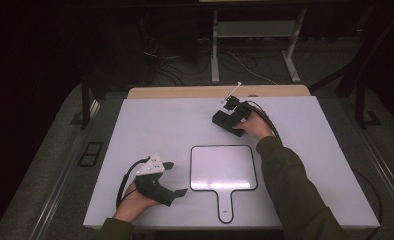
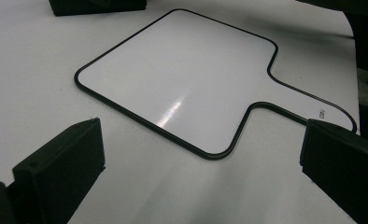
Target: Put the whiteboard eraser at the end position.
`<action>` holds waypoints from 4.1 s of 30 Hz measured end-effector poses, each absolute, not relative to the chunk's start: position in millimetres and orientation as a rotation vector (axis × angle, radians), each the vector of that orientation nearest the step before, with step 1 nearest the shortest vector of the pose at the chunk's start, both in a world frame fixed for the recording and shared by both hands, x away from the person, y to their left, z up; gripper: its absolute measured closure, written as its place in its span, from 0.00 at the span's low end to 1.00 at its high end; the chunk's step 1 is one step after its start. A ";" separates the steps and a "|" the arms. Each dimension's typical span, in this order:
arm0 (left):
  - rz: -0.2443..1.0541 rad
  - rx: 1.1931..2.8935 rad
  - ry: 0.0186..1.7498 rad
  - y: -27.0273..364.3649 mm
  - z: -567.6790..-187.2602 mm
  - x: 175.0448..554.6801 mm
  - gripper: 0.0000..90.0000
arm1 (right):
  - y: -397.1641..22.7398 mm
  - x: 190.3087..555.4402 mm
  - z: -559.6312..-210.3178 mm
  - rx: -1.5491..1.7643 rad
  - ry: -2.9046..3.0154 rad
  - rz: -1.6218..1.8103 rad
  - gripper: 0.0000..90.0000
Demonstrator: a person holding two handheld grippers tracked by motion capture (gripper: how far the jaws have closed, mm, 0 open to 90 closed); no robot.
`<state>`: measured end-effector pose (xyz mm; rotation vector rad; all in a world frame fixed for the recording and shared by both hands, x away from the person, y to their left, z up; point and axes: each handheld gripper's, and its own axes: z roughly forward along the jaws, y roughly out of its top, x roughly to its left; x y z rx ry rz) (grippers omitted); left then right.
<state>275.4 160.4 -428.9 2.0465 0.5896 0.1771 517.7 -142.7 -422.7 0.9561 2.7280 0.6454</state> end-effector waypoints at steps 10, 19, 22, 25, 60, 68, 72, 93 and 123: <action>0.186 2.040 0.602 161.0 -431.7 278.7 0.00 | -150.7 503.3 -397.5 1.026 2.618 0.822 0.26; 0.184 2.026 0.622 161.2 -433.0 279.4 0.00 | -161.3 484.5 -389.0 1.019 2.533 0.889 0.20; 0.182 2.018 0.623 160.4 -433.2 279.3 0.00 | -166.1 480.2 -389.6 1.022 2.547 0.929 0.20; 0.181 2.012 0.628 160.6 -432.2 279.3 0.00 | -170.7 476.0 -390.3 1.032 2.554 0.970 0.19; 0.180 2.025 0.621 161.6 -433.1 276.4 0.00 | -193.2 407.7 -393.3 1.040 2.450 1.179 0.19; 0.179 2.023 0.621 161.0 -433.1 276.1 0.00 | -198.5 390.9 -399.8 1.012 2.444 1.178 0.18; 0.180 2.024 0.618 160.9 -433.2 276.3 0.00 | -202.3 380.9 -405.2 1.005 2.451 1.163 0.18; 0.178 2.017 0.617 160.7 -433.2 275.6 0.00 | -225.4 343.4 -414.7 0.999 2.439 1.153 0.18; 0.184 2.013 0.619 161.0 -431.3 273.8 0.00 | -267.6 284.7 -434.9 1.083 2.377 1.182 0.18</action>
